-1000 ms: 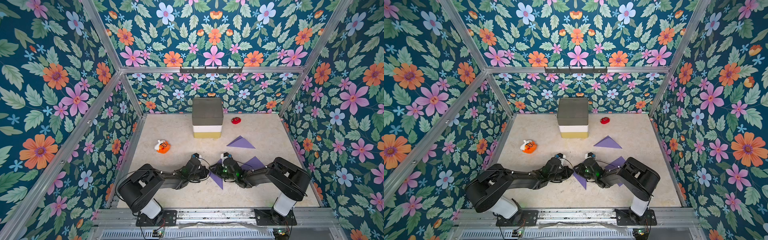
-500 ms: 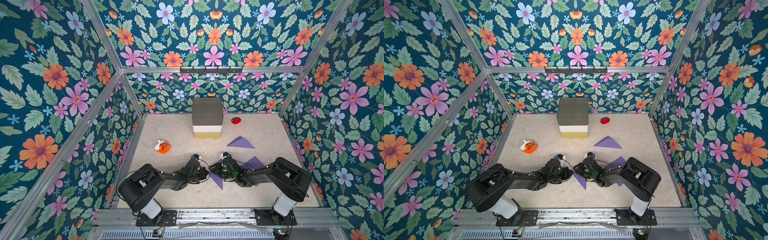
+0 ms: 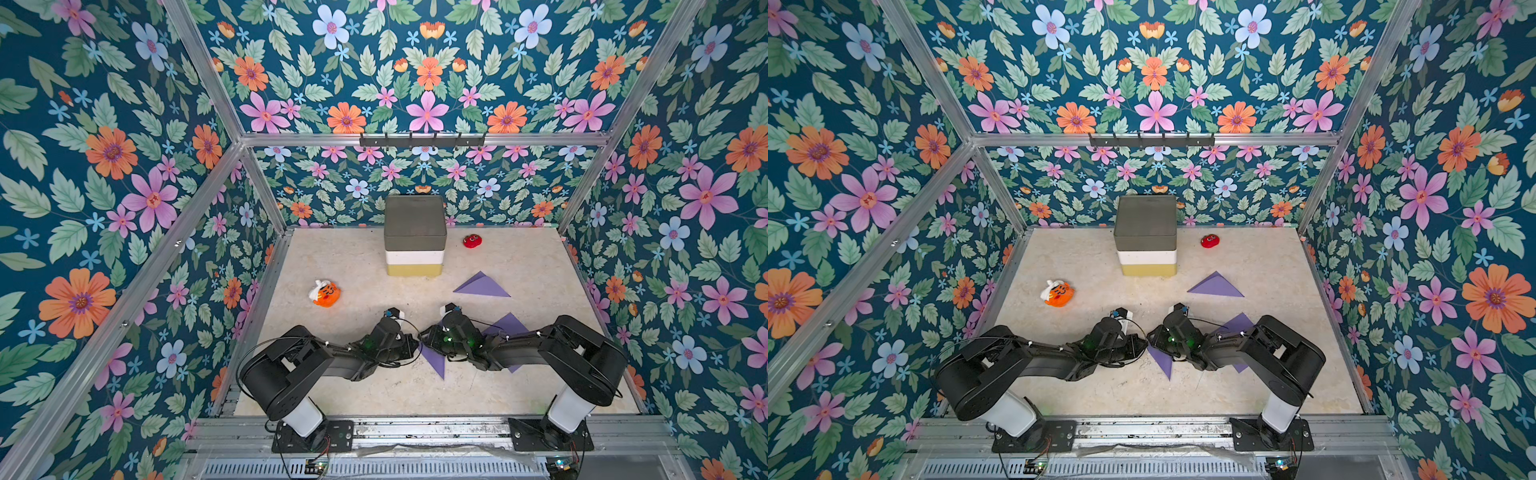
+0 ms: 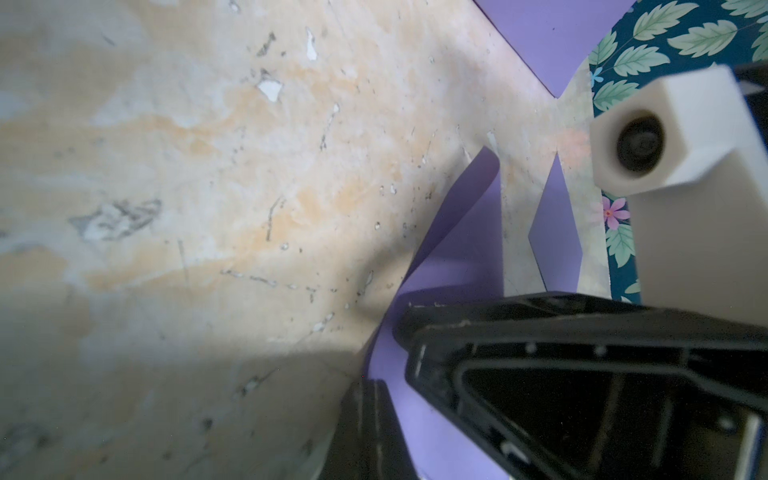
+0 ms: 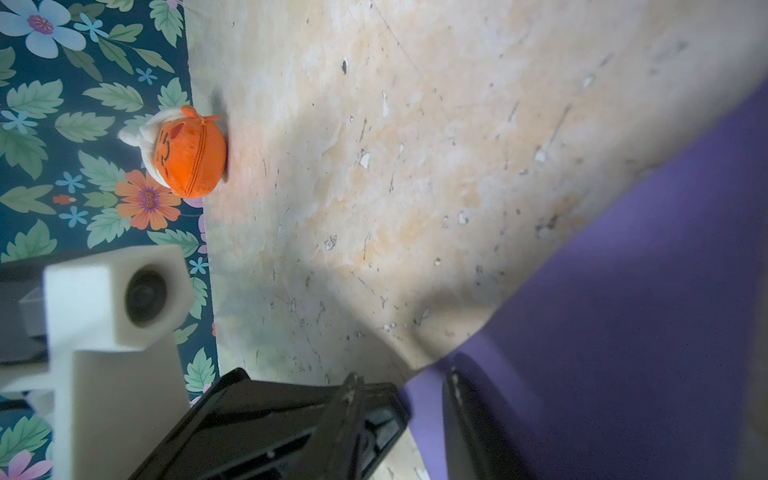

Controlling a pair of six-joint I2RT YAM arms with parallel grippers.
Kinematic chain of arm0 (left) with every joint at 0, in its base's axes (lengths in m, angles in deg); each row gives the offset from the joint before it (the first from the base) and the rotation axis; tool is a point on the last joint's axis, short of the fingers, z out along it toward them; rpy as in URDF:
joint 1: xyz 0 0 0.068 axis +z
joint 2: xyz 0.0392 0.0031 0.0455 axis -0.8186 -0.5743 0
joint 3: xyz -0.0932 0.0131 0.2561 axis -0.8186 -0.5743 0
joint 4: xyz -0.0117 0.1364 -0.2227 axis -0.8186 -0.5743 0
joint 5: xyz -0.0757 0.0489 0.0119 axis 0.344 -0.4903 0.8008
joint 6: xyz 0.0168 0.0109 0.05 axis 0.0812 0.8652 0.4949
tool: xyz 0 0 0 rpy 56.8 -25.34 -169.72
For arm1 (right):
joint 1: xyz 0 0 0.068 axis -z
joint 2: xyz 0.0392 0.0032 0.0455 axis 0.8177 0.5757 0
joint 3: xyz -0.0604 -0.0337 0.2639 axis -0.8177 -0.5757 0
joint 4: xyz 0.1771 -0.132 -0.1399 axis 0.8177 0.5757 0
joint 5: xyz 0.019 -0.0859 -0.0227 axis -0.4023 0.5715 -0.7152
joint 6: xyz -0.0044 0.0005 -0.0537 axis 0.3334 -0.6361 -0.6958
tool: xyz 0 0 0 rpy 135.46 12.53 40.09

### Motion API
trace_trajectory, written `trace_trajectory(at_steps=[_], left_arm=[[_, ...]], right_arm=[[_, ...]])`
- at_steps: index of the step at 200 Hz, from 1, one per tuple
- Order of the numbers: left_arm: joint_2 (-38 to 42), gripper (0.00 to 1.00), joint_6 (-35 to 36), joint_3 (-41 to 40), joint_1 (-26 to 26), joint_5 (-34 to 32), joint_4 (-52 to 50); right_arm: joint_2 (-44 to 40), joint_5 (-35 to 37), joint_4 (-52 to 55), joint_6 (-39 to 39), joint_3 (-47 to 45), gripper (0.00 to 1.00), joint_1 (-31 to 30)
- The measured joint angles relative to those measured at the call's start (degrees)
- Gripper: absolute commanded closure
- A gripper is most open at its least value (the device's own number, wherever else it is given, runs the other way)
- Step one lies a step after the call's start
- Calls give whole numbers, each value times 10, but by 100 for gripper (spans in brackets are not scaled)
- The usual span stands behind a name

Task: Fold the square paper diagonally
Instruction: Fold the paper at the center of the board.

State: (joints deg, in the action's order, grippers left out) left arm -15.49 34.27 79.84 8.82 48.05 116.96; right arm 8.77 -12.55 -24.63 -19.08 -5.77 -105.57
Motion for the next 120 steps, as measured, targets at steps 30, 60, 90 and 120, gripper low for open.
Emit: trace_trajectory(at_steps=[30,60,90,120], left_arm=[[1,100,4,0,0,-2,-4],[2,100,10,3,0,-3,-10],[-5,100,13,11,0,-4,-13],[-7,100,15,13,-2,-8,-15]], right_arm=[[-24,8,30,-2,5,58,6],[-57,15,42,-8,6,58,7],[-71,20,57,-10,-1,59,6],[-74,27,70,-10,-18,61,7]])
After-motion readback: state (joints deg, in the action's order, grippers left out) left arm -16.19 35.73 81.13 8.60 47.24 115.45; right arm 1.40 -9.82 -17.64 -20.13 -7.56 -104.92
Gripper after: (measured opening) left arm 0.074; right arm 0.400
